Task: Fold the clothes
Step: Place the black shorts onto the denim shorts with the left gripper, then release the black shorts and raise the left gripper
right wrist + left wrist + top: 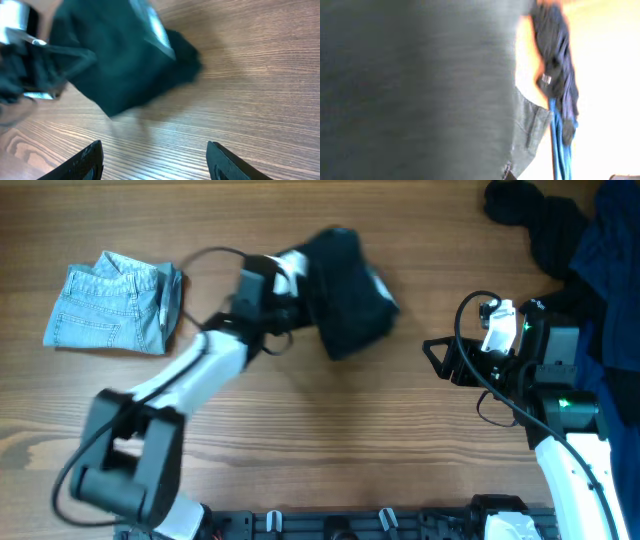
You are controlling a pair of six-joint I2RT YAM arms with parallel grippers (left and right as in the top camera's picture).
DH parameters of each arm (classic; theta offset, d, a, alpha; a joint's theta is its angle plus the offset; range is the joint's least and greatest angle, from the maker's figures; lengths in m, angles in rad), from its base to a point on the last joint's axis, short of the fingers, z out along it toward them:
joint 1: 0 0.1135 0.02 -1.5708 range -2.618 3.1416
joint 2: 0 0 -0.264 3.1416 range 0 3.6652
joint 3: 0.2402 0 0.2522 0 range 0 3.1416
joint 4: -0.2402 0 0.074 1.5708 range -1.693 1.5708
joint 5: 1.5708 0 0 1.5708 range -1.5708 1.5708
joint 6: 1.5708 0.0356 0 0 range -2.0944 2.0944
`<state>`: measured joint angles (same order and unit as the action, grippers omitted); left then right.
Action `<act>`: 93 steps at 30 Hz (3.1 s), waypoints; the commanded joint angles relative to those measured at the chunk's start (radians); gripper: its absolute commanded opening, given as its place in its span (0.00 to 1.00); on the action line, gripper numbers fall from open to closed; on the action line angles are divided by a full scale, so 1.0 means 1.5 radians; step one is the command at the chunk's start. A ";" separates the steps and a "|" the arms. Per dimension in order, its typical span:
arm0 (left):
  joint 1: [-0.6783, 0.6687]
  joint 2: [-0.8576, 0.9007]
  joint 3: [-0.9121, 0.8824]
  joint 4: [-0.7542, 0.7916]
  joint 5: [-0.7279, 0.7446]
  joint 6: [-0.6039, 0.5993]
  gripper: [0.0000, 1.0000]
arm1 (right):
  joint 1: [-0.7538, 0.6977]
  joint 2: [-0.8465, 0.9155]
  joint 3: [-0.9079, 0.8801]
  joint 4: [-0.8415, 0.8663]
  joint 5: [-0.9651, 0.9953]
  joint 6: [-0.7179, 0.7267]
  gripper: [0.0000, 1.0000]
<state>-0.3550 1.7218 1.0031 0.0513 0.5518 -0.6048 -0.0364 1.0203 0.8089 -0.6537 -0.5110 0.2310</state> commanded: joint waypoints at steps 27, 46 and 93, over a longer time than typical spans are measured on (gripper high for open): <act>0.624 0.008 0.138 -0.126 0.197 0.419 0.04 | -0.004 0.003 -0.001 -0.019 -0.004 0.057 0.62; 0.596 0.136 0.250 -0.418 0.117 0.552 0.04 | -0.004 0.003 -0.001 -0.033 -0.045 0.068 0.62; 0.630 0.233 0.259 -0.388 -0.243 0.309 0.04 | -0.004 0.003 -0.001 -0.011 -0.080 0.076 0.62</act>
<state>0.5907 1.9594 1.3956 -0.5175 0.2970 -0.1284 -0.0364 1.0218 0.8089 -0.6727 -0.5919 0.3370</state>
